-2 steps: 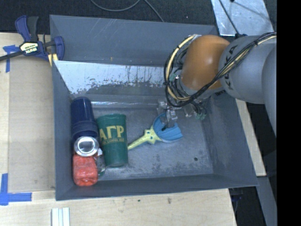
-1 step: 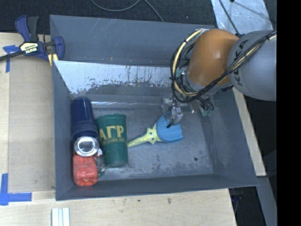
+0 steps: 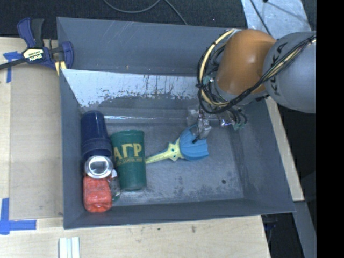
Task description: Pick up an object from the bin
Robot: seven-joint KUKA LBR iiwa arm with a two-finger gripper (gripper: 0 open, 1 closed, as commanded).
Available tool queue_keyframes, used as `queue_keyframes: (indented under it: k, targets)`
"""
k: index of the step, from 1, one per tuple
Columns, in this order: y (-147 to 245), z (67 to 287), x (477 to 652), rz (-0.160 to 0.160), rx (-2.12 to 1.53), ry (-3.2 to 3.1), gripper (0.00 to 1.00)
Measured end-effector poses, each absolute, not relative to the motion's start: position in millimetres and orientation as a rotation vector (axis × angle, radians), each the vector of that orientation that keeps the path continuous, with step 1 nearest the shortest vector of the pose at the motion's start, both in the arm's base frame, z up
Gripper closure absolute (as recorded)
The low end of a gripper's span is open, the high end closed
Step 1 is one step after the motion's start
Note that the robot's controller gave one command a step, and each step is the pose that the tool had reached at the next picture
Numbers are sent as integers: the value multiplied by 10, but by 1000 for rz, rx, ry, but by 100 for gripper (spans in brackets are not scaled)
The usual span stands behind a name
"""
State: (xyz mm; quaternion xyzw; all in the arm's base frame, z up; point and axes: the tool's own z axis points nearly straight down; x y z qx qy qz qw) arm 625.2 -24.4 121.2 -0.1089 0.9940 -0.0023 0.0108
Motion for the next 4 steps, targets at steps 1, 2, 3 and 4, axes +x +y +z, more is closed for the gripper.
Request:
queue_keyframes:
  k: [1, 2, 3, 4]
  targets:
    - [-200, 996, 5840, -7, -437, 3090, 100]
    - [49, 1010, 5750, -11, -710, 3037, 100]
    - [106, 1155, 5542, -11, -763, 3025, 100]
    - [32, 1742, 5578, -10, -823, 3011, 100]
